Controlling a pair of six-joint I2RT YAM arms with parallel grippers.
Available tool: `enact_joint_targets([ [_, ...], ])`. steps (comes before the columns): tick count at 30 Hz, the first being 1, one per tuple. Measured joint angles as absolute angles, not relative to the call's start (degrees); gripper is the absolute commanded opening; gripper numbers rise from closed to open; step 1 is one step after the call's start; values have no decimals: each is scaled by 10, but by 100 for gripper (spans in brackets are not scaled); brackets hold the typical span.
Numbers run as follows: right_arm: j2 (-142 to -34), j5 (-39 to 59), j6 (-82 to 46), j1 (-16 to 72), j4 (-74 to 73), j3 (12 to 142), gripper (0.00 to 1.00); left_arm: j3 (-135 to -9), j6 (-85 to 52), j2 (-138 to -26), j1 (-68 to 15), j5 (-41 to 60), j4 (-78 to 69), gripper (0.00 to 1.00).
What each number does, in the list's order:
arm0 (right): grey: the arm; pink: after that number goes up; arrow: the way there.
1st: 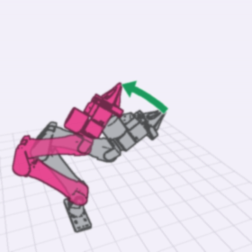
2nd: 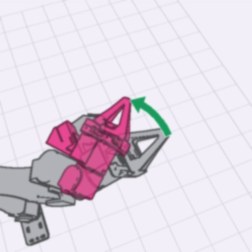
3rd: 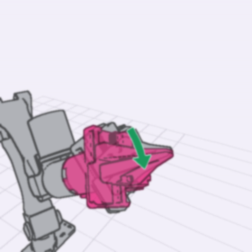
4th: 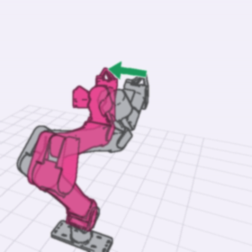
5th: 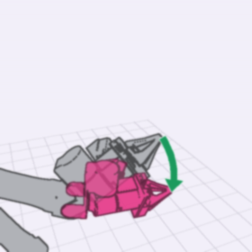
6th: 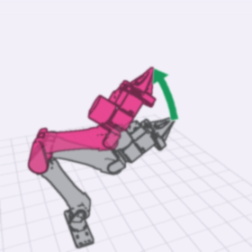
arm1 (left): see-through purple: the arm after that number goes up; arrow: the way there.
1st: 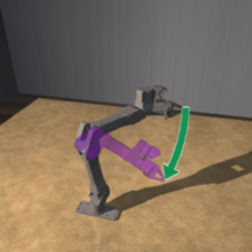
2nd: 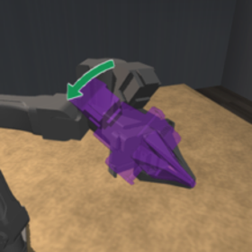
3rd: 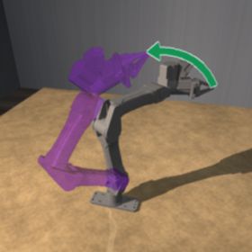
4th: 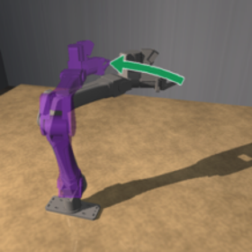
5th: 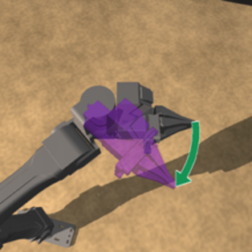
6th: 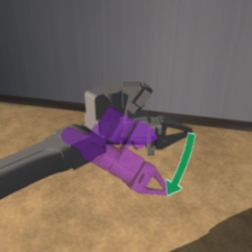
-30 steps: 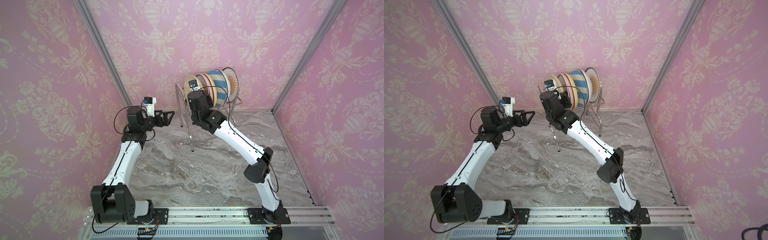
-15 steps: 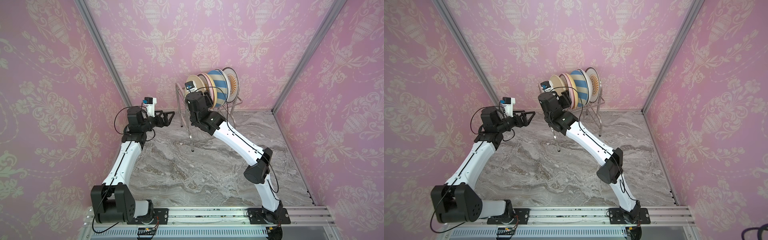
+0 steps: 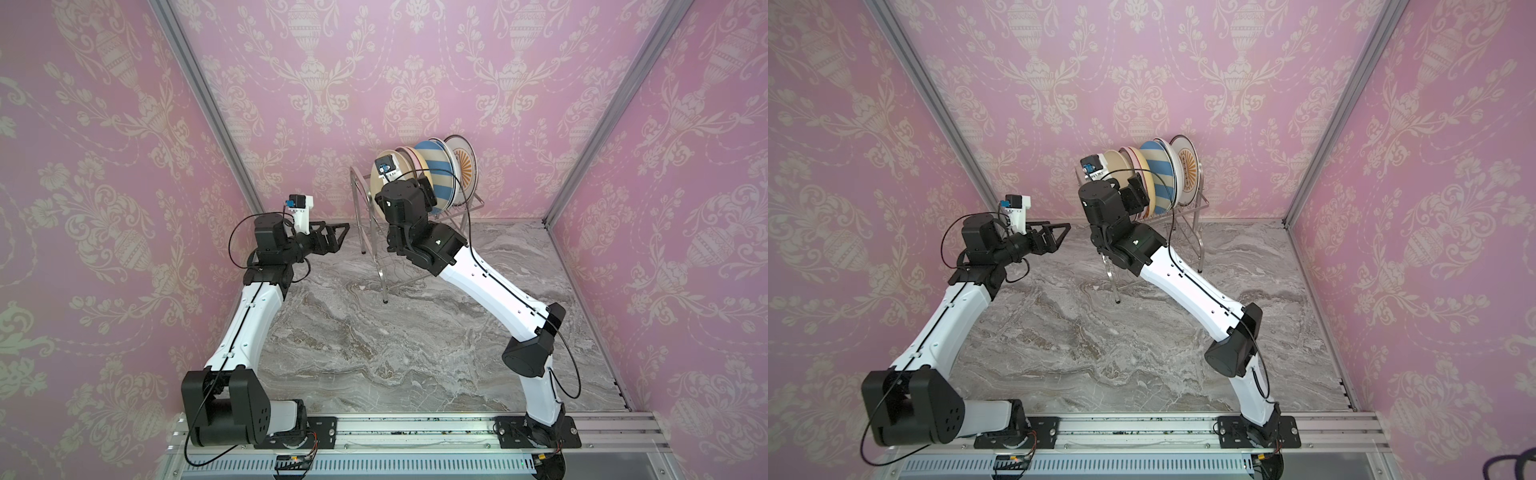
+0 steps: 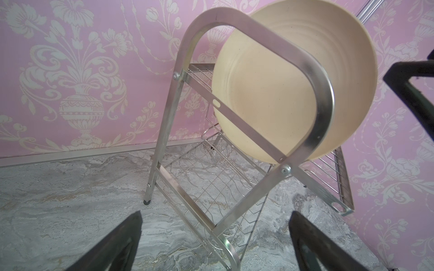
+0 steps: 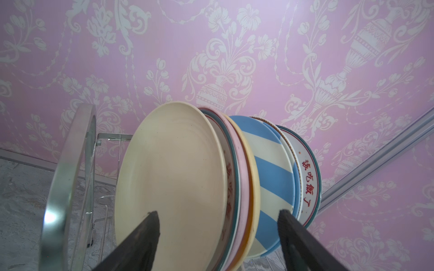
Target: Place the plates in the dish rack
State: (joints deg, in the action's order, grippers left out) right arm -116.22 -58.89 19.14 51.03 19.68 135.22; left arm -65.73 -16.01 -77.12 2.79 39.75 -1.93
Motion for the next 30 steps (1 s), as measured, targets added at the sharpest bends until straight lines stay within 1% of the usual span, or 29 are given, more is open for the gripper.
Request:
enact_joint_targets([
  [6,-1091,-583,173,514,204,1284,88,-663,-146,-770,28,378,21,99],
  [9,-1012,-567,149,510,208,1187,89,-678,-127,-765,28,344,57,99],
  [12,-906,-538,113,488,218,1065,90,-686,-114,-747,28,291,85,99],
  [14,-821,-511,83,454,226,974,92,-686,-114,-732,28,251,97,99],
  [17,-685,-460,31,371,233,835,95,-677,-115,-712,29,191,100,99],
  [19,-592,-429,-4,302,231,735,97,-642,-118,-691,29,141,86,99],
  [22,-503,-416,-32,243,217,604,98,-557,-119,-651,32,59,54,99],
  [24,-480,-403,-43,215,192,521,99,-495,-118,-633,36,11,33,99],
  [26,-482,-378,-48,189,157,439,100,-437,-116,-632,40,-24,8,99],
  [30,-529,-313,-45,145,54,281,100,-316,-106,-674,45,-65,-82,99],
])
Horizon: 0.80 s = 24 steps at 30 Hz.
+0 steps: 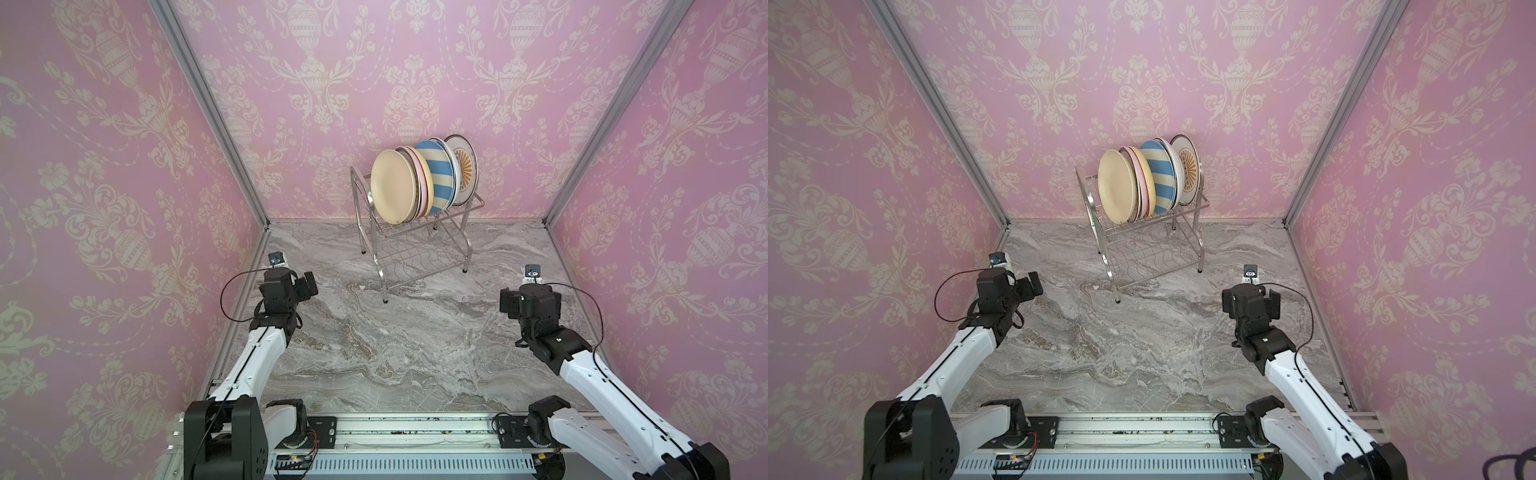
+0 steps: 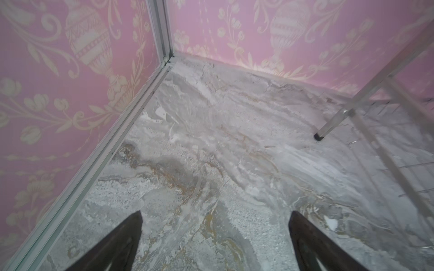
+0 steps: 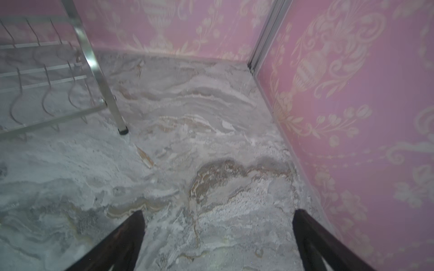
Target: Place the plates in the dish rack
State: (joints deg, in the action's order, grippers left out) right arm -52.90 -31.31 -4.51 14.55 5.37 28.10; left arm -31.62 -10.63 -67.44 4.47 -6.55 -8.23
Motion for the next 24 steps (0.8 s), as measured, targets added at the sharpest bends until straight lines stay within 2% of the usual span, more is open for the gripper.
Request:
enact_joint_targets([
  [6,-625,-223,-43,101,-129,209,100,-185,-100,-760,48,-86,-262,99],
  [16,-852,-128,-15,51,-471,192,100,-183,-76,-909,51,-49,-533,99],
  [24,-881,-98,-16,33,-539,192,100,-188,-58,-936,51,-3,-578,99],
])
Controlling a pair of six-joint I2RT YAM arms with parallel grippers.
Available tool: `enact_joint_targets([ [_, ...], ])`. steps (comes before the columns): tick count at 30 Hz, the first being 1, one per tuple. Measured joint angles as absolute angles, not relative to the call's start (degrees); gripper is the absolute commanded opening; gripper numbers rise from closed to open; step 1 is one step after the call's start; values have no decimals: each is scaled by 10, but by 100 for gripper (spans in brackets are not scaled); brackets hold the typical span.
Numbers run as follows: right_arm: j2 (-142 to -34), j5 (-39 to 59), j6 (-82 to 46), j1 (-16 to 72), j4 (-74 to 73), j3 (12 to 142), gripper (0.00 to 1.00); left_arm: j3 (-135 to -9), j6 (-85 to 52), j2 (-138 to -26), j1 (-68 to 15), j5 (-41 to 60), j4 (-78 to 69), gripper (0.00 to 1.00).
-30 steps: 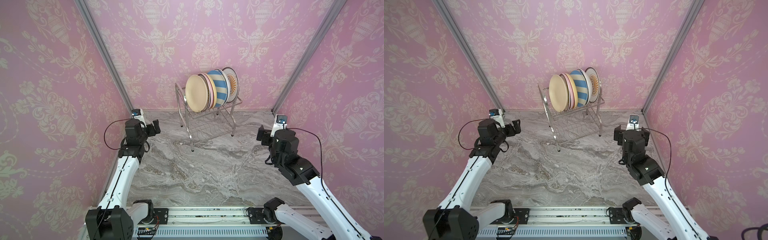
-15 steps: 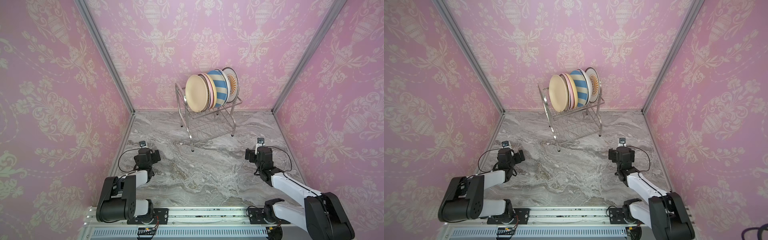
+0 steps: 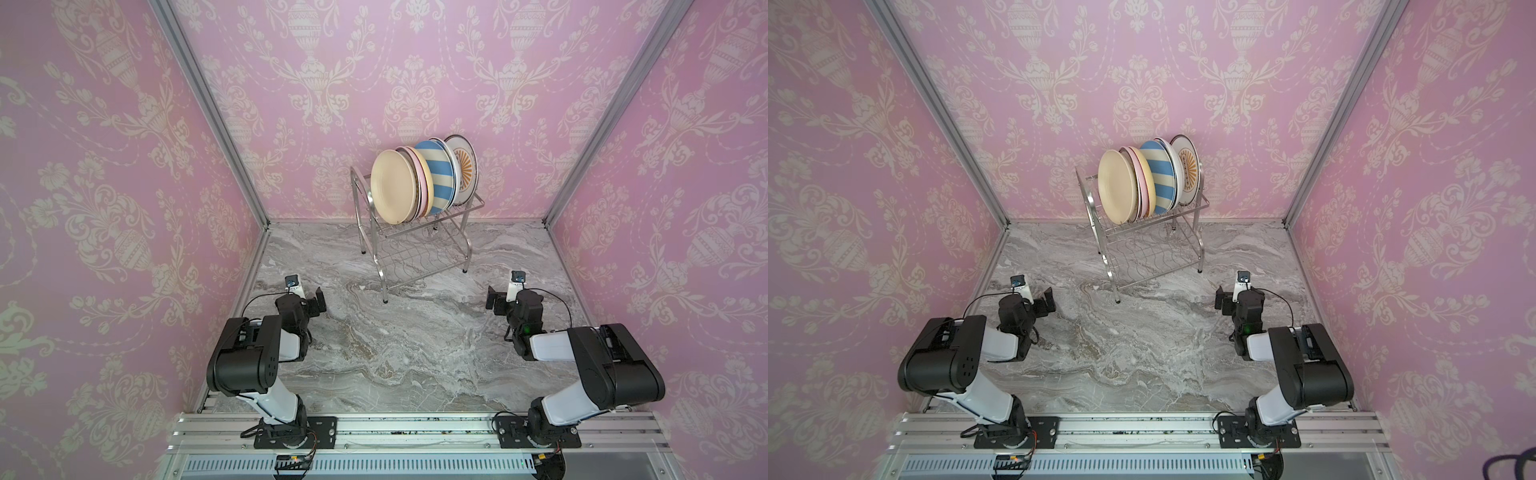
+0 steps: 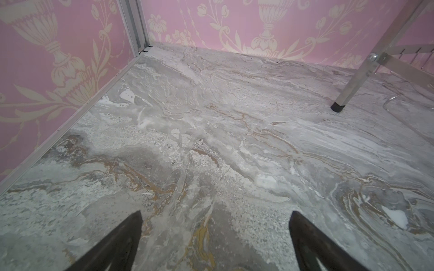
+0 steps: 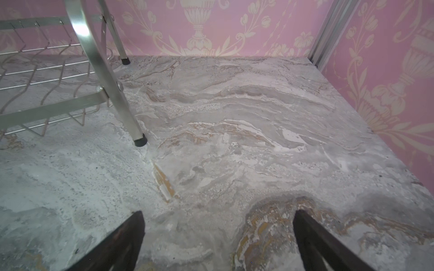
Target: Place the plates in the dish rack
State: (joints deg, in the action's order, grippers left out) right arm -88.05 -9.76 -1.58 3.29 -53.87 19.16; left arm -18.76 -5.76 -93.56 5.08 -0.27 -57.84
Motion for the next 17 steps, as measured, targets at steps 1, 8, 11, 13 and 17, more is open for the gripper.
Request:
enact_joint_targets([
  [1,-881,-96,-16,33,-542,192,100,-189,-55,-936,51,1,-580,99],
  [8,-883,-74,-15,32,-550,192,100,-191,-50,-936,51,17,-583,99],
  [11,-883,-69,-15,32,-551,192,100,-191,-49,-936,51,20,-583,99],
  [13,-883,-68,-15,32,-551,192,100,-191,-49,-936,51,23,-582,99],
  [17,-883,-67,-15,32,-551,192,100,-191,-49,-936,51,23,-582,99],
])
